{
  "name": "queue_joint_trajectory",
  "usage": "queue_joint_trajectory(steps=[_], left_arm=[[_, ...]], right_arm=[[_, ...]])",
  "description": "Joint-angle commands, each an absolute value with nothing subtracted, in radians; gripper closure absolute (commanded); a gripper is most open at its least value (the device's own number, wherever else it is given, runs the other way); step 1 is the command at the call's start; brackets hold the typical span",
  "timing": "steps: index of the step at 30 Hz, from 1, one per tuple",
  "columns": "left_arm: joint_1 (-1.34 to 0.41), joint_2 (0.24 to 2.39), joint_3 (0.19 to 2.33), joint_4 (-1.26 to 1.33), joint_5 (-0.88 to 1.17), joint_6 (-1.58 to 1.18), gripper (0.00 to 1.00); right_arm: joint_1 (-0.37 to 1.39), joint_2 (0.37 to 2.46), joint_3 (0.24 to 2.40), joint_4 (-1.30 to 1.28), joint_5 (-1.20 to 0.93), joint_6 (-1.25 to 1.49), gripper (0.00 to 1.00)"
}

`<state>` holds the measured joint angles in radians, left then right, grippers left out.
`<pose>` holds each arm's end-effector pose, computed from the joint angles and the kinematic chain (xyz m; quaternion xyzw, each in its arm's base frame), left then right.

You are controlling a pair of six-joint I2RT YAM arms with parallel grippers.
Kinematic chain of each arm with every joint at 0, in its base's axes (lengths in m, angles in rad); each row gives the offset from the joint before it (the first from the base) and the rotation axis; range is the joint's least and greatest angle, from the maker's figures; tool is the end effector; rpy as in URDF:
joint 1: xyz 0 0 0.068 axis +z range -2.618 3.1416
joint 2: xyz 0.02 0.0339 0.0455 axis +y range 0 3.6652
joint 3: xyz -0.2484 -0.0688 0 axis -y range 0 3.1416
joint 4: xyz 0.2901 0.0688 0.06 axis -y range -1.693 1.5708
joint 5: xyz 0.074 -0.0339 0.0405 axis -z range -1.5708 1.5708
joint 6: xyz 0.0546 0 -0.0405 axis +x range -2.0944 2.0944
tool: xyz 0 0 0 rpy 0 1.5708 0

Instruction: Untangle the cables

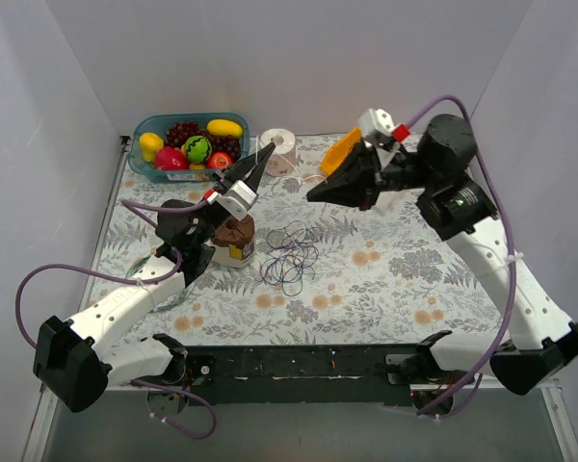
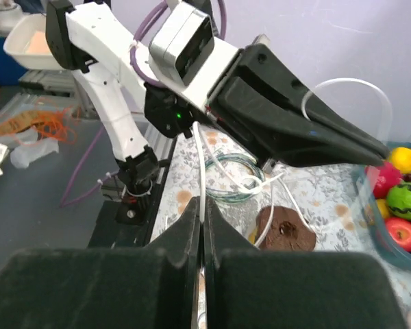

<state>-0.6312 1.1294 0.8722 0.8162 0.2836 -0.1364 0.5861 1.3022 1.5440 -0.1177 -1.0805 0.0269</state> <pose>0.2468 -0.1993 0.3894 0.2373 0.4349 -0.3878 0.7773 0.2402 0.2173 0.4931 -0.5272 0.4392 0.5185 0.5102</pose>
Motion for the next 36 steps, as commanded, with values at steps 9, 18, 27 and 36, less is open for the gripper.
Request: queue_joint_trajectory(steps=[9, 18, 27, 36], left_arm=[[-0.629, 1.066, 0.827, 0.798, 0.259, -0.184, 1.0], [-0.629, 1.054, 0.792, 0.761, 0.279, -0.221, 1.0], [-0.632, 1.066, 0.693, 0.476, 0.546, -0.281, 0.24], [-0.63, 1.088, 0.666, 0.333, 0.569, -0.27, 0.02]], right_arm=[[0.391, 1.531, 1.577, -0.663, -0.82, 0.038, 0.99], [0.362, 1.345, 1.39, -0.245, -1.076, 0.273, 0.99], [0.364, 1.416, 1.474, -0.511, -0.851, 0.159, 0.99], [0.364, 1.347, 1.491, -0.33, -0.896, 0.28, 0.99]])
